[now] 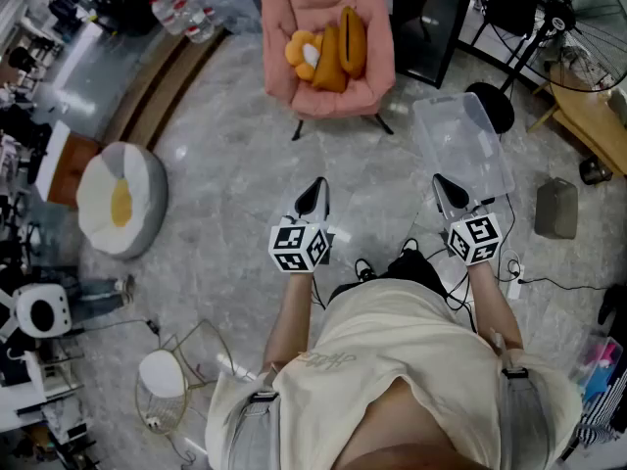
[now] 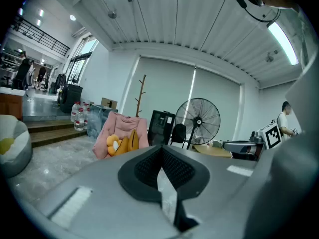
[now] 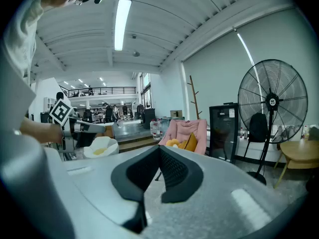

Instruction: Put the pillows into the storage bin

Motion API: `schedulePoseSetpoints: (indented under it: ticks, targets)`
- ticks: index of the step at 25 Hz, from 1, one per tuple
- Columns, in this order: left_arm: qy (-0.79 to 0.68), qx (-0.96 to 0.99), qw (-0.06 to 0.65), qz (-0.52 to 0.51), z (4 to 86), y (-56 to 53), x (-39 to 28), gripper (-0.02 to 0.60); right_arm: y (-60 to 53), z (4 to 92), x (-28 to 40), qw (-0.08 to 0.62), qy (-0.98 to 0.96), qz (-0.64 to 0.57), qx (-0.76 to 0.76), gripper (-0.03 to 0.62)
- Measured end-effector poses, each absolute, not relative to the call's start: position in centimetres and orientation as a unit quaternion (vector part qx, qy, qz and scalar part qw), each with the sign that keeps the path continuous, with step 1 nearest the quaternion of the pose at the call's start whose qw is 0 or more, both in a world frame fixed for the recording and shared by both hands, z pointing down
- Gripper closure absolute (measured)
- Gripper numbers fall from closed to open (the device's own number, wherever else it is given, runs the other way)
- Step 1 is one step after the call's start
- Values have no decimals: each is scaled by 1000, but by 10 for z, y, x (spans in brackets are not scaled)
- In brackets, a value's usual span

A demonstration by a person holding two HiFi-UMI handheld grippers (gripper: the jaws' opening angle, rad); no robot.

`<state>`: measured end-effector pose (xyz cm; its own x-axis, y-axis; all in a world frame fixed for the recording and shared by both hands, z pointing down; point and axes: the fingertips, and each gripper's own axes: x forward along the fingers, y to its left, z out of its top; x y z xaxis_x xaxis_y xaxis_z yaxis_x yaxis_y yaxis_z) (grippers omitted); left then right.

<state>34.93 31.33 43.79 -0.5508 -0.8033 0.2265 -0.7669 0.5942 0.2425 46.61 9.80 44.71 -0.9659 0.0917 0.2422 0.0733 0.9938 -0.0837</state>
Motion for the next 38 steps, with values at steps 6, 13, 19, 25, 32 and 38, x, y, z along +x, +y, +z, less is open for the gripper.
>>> schedulePoseSetpoints:
  ticks: [6,13,19,25,32,38]
  targets:
    - [-880,446,154,-50,436,311,347,566,93,439,464,115,-992,36,-40,592]
    - [-878,450,154,-44,437,311,344,566,91,431,458,96,-994,37,-28,592]
    - [-875,453,164,-43,447,320,346,566,98,436,457,102,-994,41,-19,592]
    - [-875,450,175,-45,458,329,338,566,103,440,452,109,-993,40,-21,591]
    - [-869,455,190,-48,465,318,322,566,101,444,441,130,-990,46,-32,228]
    - [-871,448,197,-50,467,298,295,566,73,458,416,134,-989,58,-21,224]
